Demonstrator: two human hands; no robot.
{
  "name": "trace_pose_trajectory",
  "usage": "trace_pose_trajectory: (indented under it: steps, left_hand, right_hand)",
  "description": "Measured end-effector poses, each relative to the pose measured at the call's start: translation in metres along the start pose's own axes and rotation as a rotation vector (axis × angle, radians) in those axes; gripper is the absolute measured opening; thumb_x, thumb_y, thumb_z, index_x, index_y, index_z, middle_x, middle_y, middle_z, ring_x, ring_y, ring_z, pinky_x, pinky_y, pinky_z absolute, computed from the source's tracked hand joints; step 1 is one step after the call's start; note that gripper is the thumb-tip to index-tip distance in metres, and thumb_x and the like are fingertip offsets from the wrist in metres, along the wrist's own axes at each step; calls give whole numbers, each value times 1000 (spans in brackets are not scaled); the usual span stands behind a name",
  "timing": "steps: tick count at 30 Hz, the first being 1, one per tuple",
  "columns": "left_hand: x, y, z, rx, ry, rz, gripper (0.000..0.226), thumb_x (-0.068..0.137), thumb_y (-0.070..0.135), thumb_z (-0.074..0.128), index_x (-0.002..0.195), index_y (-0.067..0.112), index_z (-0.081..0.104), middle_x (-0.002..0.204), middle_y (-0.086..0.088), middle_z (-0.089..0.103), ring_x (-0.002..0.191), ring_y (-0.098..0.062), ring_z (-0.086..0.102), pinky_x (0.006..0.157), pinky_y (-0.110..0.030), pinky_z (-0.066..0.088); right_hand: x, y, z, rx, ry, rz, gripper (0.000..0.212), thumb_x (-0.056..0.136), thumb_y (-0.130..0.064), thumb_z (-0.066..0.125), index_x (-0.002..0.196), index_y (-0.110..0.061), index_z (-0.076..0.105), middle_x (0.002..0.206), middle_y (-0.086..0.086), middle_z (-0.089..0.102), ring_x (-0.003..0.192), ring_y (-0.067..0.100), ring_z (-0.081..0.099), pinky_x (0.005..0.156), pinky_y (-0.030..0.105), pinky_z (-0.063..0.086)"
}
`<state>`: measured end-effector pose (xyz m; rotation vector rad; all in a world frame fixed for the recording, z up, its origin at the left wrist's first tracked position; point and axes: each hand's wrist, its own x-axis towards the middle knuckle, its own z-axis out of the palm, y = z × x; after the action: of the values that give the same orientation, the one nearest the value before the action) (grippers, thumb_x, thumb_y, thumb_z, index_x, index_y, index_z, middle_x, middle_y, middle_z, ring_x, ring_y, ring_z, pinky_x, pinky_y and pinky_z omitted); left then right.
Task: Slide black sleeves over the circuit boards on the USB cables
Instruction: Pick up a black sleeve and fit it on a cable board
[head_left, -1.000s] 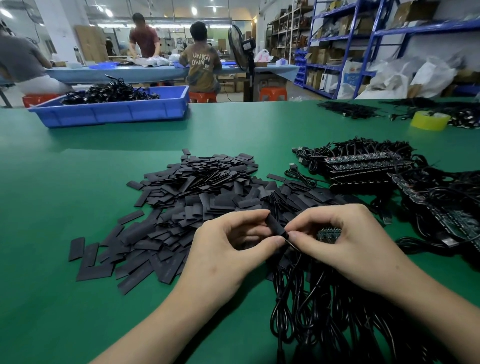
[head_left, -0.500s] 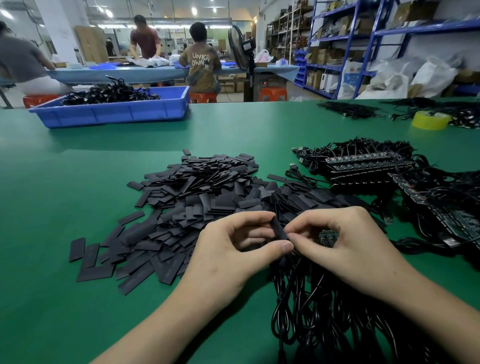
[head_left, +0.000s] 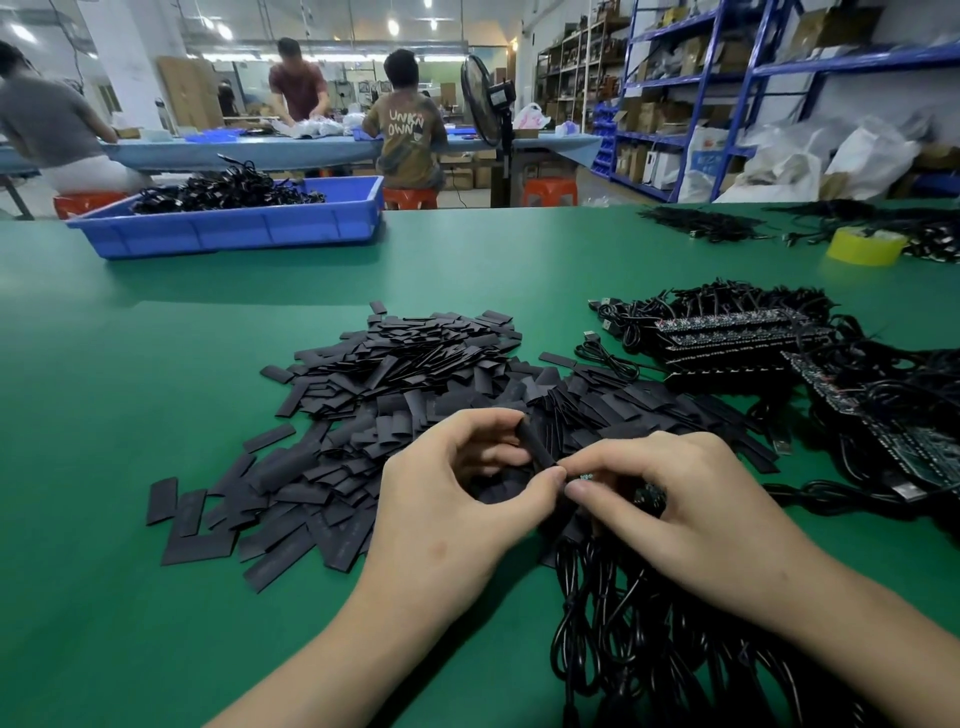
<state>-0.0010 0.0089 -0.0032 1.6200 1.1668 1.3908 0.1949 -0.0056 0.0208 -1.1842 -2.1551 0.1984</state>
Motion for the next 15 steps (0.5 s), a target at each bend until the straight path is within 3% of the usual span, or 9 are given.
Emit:
trace_pose_trajectory:
  steps: [6, 15]
  left_hand:
    - [-2, 3, 1, 74, 49, 80, 44, 65, 34, 85, 107, 30, 73, 92, 16, 76, 92, -3, 73, 86, -18, 56]
    - [-2, 6, 1, 71, 79, 112, 49, 70, 32, 87, 117, 30, 71, 106, 15, 75, 104, -7, 71, 94, -24, 55]
  right_hand:
    - [-2, -2, 3, -84, 106, 9, 26, 92, -47, 54, 98, -37, 76, 79, -23, 72, 73, 0, 64, 73, 22, 46]
    - [-2, -5, 5, -122, 213, -93, 21, 95, -33, 59, 101, -26, 77, 92, -19, 75, 82, -2, 66, 74, 34, 53]
